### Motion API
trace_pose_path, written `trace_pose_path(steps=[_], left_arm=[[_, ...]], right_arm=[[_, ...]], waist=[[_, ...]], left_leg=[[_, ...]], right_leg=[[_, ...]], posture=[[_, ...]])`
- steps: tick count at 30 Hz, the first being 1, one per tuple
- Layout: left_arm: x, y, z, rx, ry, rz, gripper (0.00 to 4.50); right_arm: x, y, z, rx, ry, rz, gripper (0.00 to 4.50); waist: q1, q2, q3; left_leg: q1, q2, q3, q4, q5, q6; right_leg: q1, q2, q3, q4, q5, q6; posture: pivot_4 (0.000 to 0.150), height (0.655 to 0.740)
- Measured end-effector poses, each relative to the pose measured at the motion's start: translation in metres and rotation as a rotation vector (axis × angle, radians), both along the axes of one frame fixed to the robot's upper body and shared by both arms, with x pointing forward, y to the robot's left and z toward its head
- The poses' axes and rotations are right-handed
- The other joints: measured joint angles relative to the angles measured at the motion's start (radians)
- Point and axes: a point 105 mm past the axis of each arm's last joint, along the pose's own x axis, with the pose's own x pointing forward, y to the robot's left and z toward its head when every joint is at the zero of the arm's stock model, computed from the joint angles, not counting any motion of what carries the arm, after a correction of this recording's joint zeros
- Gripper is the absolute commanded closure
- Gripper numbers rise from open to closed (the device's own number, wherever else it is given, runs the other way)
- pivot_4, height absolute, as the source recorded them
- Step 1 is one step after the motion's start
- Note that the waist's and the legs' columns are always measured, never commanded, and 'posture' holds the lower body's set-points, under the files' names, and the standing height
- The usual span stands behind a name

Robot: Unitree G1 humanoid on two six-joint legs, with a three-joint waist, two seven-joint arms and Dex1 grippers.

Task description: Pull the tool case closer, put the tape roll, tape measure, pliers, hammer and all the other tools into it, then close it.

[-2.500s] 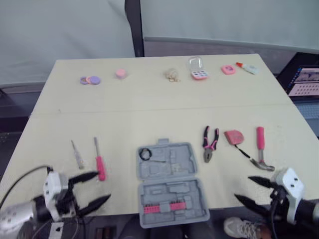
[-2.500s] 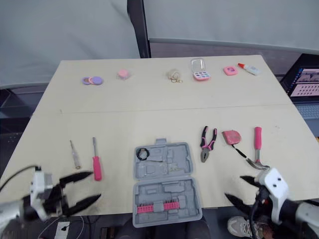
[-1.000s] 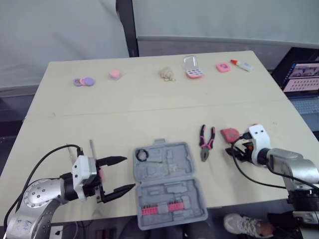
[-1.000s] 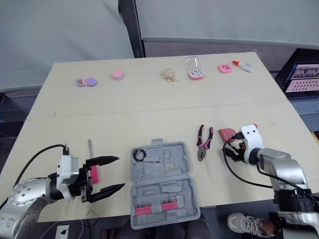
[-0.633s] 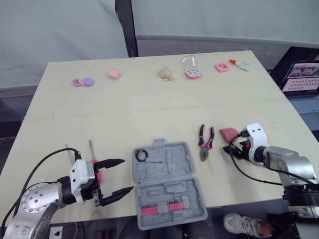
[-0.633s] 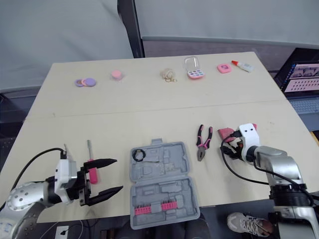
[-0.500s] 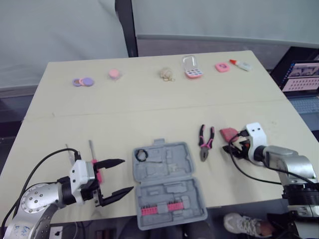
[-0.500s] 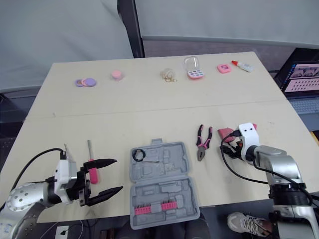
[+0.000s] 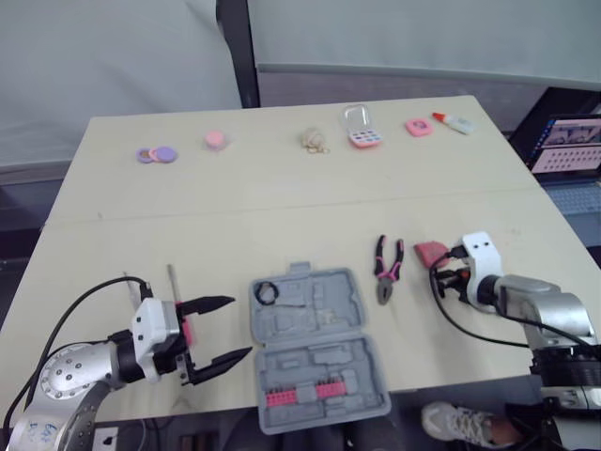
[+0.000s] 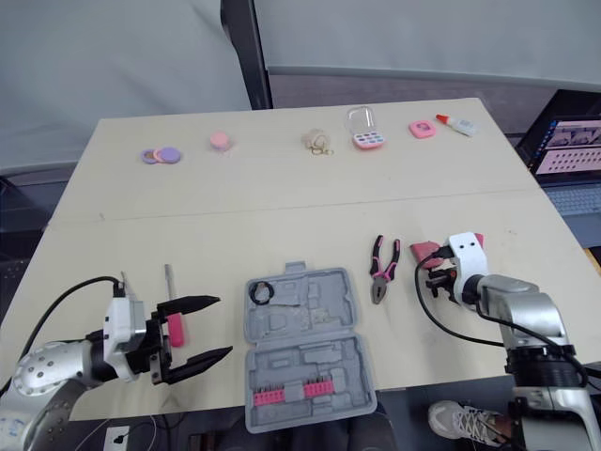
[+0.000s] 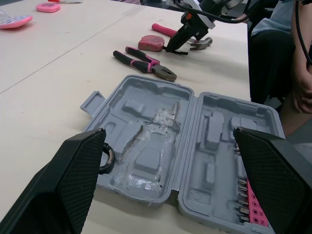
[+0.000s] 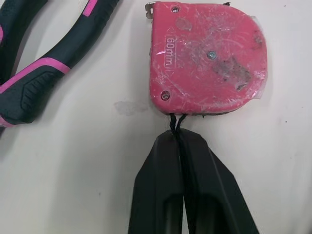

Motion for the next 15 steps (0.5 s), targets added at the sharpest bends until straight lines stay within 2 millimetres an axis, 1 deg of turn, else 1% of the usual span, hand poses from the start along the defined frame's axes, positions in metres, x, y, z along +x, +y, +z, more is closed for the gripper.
trace_pose_path(steps=[7, 15], left_arm=[[0.001, -0.004, 0.000, -0.008, -0.001, -0.012, 0.00], [0.002, -0.006, -0.002, -0.009, 0.003, -0.024, 0.00]], right_arm=[[-0.006, 0.011, -0.001, 0.004, 0.011, 0.027, 4.47], [-0.027, 0.027, -0.006, 0.002, 0.029, 0.030, 4.47]], waist=[[0.000, 0.000, 0.000], [0.004, 0.000, 0.000]], left_leg=[[0.000, 0.000, 0.000, 0.000, 0.000, 0.000], [0.000, 0.000, -0.001, 0.000, 0.000, 0.000]], right_leg=[[0.000, 0.000, 0.000, 0.000, 0.000, 0.000], [0.000, 0.000, 0.000, 0.000, 0.000, 0.000]], posture=[[0.150, 0.7400], [0.150, 0.7400]])
